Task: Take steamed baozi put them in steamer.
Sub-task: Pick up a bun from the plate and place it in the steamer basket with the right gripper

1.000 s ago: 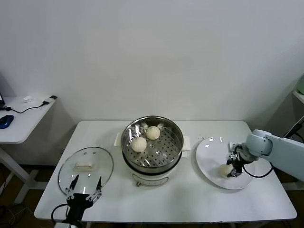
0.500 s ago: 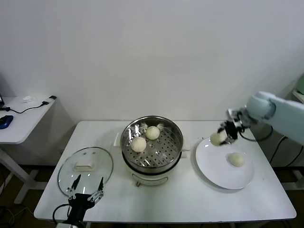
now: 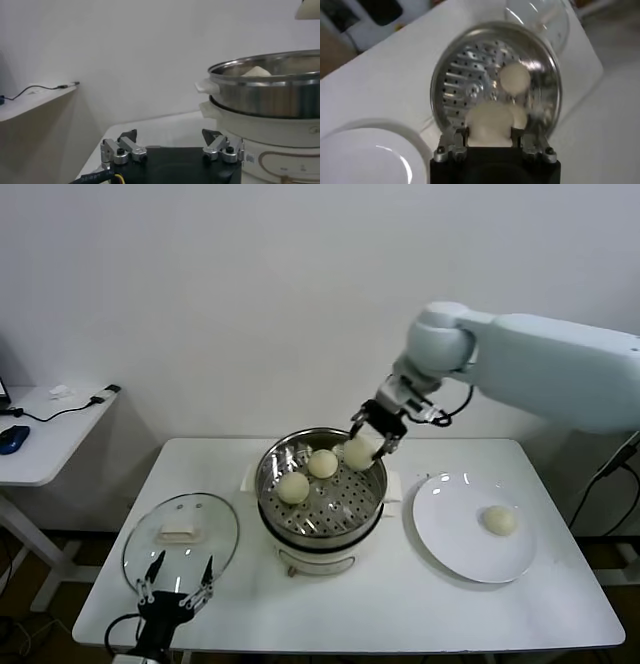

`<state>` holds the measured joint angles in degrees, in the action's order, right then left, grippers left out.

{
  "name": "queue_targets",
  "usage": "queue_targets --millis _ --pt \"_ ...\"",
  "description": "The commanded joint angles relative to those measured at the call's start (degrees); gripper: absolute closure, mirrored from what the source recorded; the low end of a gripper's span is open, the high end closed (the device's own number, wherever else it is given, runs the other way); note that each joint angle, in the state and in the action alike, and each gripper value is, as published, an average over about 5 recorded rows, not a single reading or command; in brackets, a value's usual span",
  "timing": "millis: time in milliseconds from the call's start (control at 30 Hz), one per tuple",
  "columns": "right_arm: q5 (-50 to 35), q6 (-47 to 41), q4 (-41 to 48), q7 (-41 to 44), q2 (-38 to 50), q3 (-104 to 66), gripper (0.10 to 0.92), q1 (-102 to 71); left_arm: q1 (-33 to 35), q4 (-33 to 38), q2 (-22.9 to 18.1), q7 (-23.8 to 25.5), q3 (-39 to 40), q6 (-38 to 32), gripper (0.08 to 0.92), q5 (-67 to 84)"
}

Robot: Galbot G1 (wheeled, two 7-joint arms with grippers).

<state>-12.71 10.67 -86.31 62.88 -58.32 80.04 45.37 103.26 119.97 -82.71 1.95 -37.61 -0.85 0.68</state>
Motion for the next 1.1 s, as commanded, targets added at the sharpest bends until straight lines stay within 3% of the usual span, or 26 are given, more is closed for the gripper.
queue_targets --millis 33,800,900,1100 --pt "10.0 11.4 -1.4 -3.2 -9.5 2.8 0.448 -4.4 0.0 -0.3 -0.3 0.0 -0.1 0.0 0.177 0.0" --pt "16.7 11.8 4.1 -9.3 -11.2 2.7 0.44 -14.1 -0.1 -1.1 -0.7 -0.2 -0.1 -0.2 0.177 -0.1" --pt "15.9 13.1 4.3 -9.6 -11.4 2.2 0.408 -13.5 -0.1 -1.0 -0.7 -0.2 -0.1 -0.2 0.177 -0.1" --pt "10.5 15.2 4.5 -4.8 -9.9 0.4 0.252 -7.7 -0.1 -0.7 -0.8 -0.1 0.0 -0.1 0.177 -0.3"
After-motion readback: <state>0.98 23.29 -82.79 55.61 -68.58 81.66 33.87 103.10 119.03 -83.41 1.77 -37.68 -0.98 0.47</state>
